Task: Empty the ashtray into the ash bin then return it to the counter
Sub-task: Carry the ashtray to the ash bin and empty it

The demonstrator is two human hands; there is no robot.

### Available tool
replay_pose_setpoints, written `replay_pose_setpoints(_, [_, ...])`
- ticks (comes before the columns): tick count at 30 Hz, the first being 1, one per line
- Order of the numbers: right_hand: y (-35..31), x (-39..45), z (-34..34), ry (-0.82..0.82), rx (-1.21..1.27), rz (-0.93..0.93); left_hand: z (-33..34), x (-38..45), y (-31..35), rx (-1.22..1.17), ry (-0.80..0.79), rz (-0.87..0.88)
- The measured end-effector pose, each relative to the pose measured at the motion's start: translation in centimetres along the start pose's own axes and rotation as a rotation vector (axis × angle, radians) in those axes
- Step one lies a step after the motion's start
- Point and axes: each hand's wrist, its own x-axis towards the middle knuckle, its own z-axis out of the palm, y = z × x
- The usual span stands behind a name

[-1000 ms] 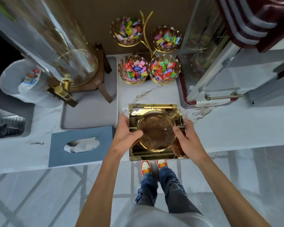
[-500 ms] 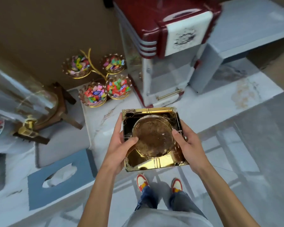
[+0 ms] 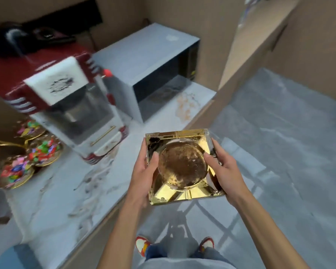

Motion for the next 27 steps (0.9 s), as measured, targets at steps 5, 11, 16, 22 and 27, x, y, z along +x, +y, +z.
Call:
replay_pose_setpoints(5, [0.2,-1.8,-10.7,0.137,0.047,-0.01,10.8,0.8,-0.9,0.029,-0.138,-0.018])
replay_pose_setpoints(11, [0.1,-5.1,-21.2,0.37,0.082,-0.017,22.4,0.8,-0.6,0.085,-0.362,0.028])
replay_pose_setpoints(16, [0.7,-8.0,-28.0,0.568,0.135,-0.029,31.5,0.8,-0.6,0.142,-0.489,0.074])
replay_pose_setpoints(22, [1.0,-11.0,-35.1,0.797,0.141,-0.022,41.9,0.8,-2.0,0.239,-0.636,0.028])
replay_pose_setpoints(27, [1.4,-12.0,-41.5,0.982,0.173,0.015,51.6,1.8,-3.8,0.296,-0.803,0.003])
